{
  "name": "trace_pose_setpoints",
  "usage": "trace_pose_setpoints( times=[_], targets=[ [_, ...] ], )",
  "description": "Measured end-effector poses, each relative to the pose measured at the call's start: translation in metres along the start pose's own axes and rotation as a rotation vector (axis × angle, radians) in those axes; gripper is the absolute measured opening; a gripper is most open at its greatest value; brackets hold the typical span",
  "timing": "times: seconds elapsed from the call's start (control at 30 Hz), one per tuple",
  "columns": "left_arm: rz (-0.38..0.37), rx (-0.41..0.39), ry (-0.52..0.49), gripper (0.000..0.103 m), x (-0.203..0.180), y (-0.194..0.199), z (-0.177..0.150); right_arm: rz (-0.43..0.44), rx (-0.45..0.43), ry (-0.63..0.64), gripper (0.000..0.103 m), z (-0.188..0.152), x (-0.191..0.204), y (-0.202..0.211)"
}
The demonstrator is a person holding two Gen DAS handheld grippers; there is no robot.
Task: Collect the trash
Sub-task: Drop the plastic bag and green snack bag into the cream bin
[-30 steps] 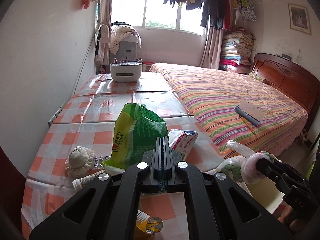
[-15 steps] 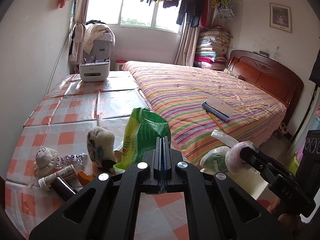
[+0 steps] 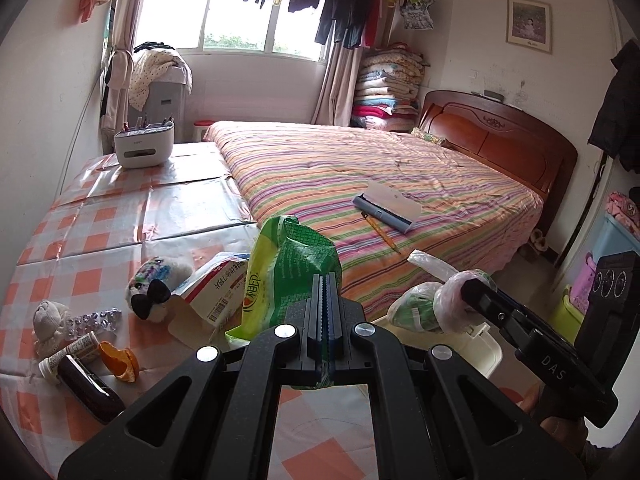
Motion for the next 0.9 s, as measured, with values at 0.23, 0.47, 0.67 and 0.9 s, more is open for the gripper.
trace_pose_setpoints(
  times=[0.23,0.47,0.67,0.9],
  targets=[
    [-0.057,0.025,-0.030,0.001,-0.031,-0.011,-0.005,-0.068,-0.014,-0.027,0.030,-0.004,-0.026,0.009],
    [-0.109,0.061,-0.056,0.001,-0.059,-0.027,-0.013,-0.133,-0.016,-0.063,0.032,-0.012,-0.049,0.016],
    [-0.132,0.101,-0.067,0.001,-0.072,-0.040,-0.023,-0.151,0.008,-0.106,0.037,-0.016,-0.066,0.014],
    [-0.158,0.135,-0.068,0.001,-0.081,-0.051,-0.029,-0.156,-0.066,-0.135,0.057,-0.006,-0.072,0.026]
  ],
)
Point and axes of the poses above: each gripper's, at about its wrist camera, not at the fingertips, and y roughly against the way its jaws point, x to its left, z to its top, the point moved 8 cm from there along -y, roughly the way its jaws point, and after that the axes turned 8 degrees about -z, right-handed, at the moved point
